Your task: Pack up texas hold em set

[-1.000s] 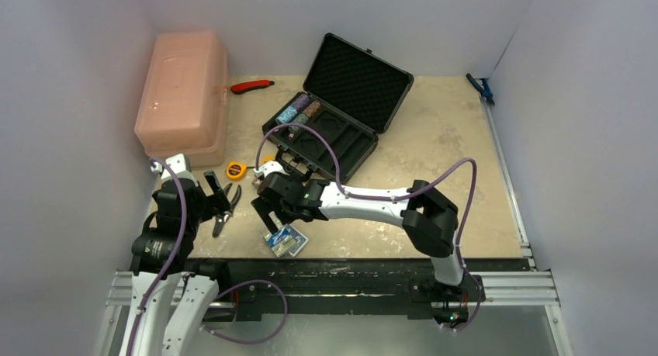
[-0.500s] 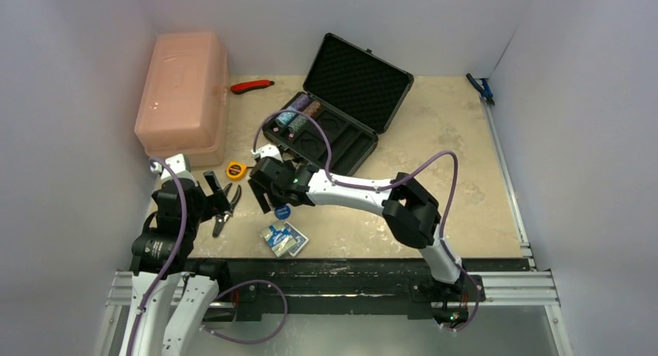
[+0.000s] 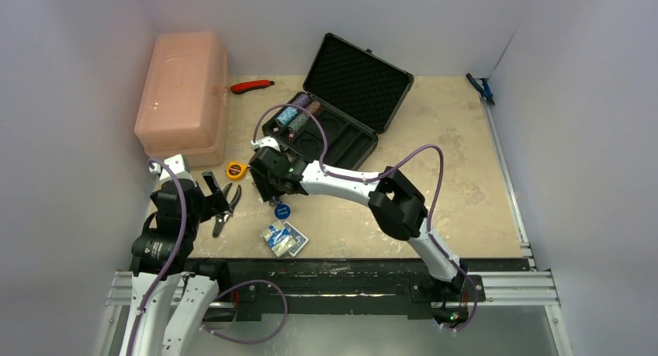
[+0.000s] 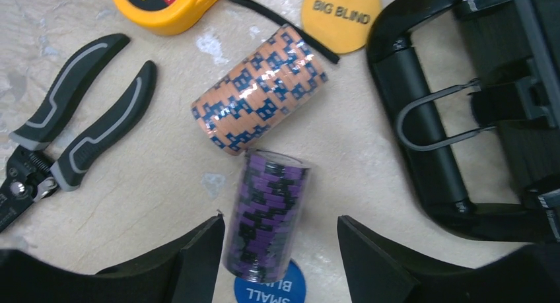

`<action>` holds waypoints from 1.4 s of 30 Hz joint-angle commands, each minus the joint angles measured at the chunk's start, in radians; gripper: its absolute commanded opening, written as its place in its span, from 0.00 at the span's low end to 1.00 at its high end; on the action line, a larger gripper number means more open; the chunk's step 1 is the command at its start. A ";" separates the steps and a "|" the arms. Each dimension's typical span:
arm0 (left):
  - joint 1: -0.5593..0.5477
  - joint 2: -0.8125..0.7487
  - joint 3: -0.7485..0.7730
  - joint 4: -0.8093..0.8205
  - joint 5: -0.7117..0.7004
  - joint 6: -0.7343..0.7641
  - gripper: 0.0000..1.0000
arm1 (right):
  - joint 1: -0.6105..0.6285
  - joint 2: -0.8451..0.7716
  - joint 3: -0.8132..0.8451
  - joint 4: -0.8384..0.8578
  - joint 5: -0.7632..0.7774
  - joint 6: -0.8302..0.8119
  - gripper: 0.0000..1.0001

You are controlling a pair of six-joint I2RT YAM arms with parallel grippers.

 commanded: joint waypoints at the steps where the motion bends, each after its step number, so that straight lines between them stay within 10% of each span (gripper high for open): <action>1: 0.000 -0.007 0.021 0.002 -0.021 -0.004 0.92 | 0.006 0.018 0.070 0.008 -0.024 -0.004 0.66; 18: 0.000 -0.008 0.019 0.002 -0.023 -0.002 0.92 | 0.006 0.069 0.096 -0.003 -0.045 0.005 0.45; 30: 0.000 -0.011 0.018 0.001 -0.023 -0.001 0.92 | 0.006 0.046 0.103 -0.014 -0.039 0.008 0.00; 42: 0.000 -0.011 0.018 0.002 -0.021 -0.001 0.92 | 0.006 -0.062 0.135 -0.032 -0.014 0.025 0.00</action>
